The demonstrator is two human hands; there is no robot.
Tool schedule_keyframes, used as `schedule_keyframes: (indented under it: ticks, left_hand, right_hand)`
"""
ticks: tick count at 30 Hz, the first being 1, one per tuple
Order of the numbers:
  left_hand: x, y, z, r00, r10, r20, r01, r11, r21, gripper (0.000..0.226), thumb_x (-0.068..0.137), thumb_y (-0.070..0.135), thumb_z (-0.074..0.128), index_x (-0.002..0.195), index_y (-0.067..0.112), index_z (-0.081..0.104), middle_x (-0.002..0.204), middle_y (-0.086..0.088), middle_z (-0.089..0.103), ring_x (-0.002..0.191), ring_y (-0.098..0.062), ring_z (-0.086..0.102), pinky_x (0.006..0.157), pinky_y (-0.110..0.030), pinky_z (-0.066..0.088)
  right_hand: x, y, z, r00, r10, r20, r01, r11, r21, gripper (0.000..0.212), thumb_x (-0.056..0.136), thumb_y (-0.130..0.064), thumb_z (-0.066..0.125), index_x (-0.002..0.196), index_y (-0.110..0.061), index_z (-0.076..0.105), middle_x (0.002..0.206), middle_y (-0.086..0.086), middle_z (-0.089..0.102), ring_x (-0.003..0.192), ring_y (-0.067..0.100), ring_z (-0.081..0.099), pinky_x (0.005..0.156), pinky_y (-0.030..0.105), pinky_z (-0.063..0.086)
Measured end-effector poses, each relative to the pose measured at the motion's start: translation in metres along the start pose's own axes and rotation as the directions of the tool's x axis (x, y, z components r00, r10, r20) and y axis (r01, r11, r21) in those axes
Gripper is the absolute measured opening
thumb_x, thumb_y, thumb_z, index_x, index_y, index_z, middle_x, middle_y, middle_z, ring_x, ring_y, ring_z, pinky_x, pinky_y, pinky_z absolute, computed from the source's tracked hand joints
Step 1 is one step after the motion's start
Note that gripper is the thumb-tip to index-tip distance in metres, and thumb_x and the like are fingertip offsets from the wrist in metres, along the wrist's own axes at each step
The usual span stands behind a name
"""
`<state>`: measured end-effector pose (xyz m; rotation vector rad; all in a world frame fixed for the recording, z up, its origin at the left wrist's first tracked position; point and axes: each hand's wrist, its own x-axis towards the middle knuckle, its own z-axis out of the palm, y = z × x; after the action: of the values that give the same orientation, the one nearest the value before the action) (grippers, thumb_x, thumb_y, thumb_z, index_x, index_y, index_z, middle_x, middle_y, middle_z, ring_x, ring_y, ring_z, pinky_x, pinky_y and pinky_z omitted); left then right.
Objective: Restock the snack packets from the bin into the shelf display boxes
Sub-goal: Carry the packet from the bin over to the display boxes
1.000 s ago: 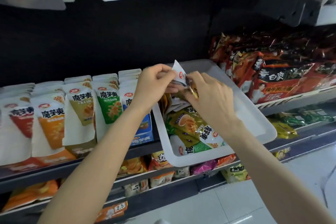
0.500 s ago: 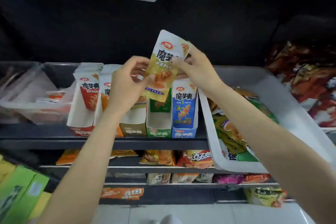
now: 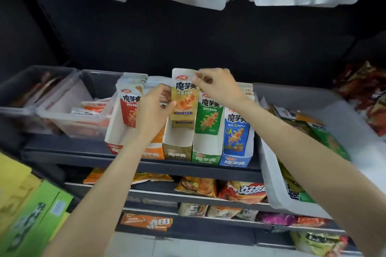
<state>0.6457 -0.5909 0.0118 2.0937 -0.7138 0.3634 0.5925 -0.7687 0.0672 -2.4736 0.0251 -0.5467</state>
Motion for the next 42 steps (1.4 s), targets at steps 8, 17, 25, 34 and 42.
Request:
schedule_keyframes:
  ticks: [8, 17, 25, 34, 42]
  left_hand:
    - [-0.006, -0.013, 0.010, 0.978, 0.204, -0.044, -0.183, 0.940, 0.289, 0.032, 0.079, 0.011, 0.071, 0.110, 0.014, 0.063, 0.108, -0.005, 0.063, 0.098, -0.025, 0.055, 0.077, -0.035, 0.048]
    - [-0.008, -0.011, 0.021, 0.966, 0.216, 0.145, -0.259, 0.839, 0.478, 0.041, 0.084, 0.020, 0.066, 0.124, 0.017, 0.060, 0.114, -0.004, 0.067, 0.108, -0.027, 0.054, 0.088, -0.042, 0.044]
    - [-0.021, 0.054, 0.018, 0.940, 0.340, 0.021, -0.340, 0.934, 0.113, 0.027, 0.092, 0.028, 0.052, 0.113, 0.017, 0.065, 0.100, 0.004, 0.068, 0.096, -0.015, 0.057, 0.085, -0.030, 0.041]
    - [-0.032, 0.174, 0.113, 0.404, 0.796, 0.450, -0.768, 0.562, -0.306, 0.032, 0.086, 0.046, 0.061, 0.105, 0.022, 0.065, 0.101, 0.006, 0.064, 0.103, -0.016, 0.051, 0.091, -0.036, 0.039]
    - [-0.028, 0.202, 0.190, 0.023, 0.441, 0.897, -0.874, 0.444, -0.196, 0.077, 0.078, 0.064, 0.060, 0.140, 0.022, 0.040, 0.135, 0.002, 0.047, 0.123, -0.018, 0.039, 0.102, -0.034, 0.033]
  right_hand:
    - [0.018, 0.006, 0.030, 1.000, -0.015, -0.007, 0.009, 0.858, -0.513, 0.018, 0.087, -0.022, 0.060, 0.103, -0.015, 0.067, 0.112, 0.007, 0.052, 0.105, 0.026, 0.050, 0.072, 0.035, 0.046]
    - [-0.004, 0.009, 0.013, 0.988, -0.129, -0.081, 0.091, 0.926, -0.367, 0.018, 0.085, -0.024, 0.065, 0.098, -0.014, 0.058, 0.098, 0.002, 0.055, 0.090, 0.018, 0.053, 0.068, 0.028, 0.043]
    - [-0.124, 0.027, -0.108, 0.989, -0.074, -0.131, 0.031, 0.954, -0.299, 0.017, 0.088, -0.022, 0.062, 0.104, -0.019, 0.062, 0.092, -0.006, 0.063, 0.082, 0.009, 0.058, 0.073, 0.024, 0.047]
    - [-0.236, 0.099, -0.163, 0.832, 0.484, 0.272, -0.268, 0.780, -0.565, 0.043, 0.082, -0.061, 0.052, 0.112, -0.032, 0.062, 0.110, -0.017, 0.064, 0.083, -0.001, 0.054, 0.077, 0.017, 0.038]
    - [-0.247, 0.116, -0.139, 0.758, 0.578, 0.303, -0.226, 0.668, -0.708, 0.077, 0.074, -0.072, 0.057, 0.127, -0.017, 0.048, 0.118, 0.003, 0.059, 0.105, 0.022, 0.057, 0.086, 0.034, 0.046]
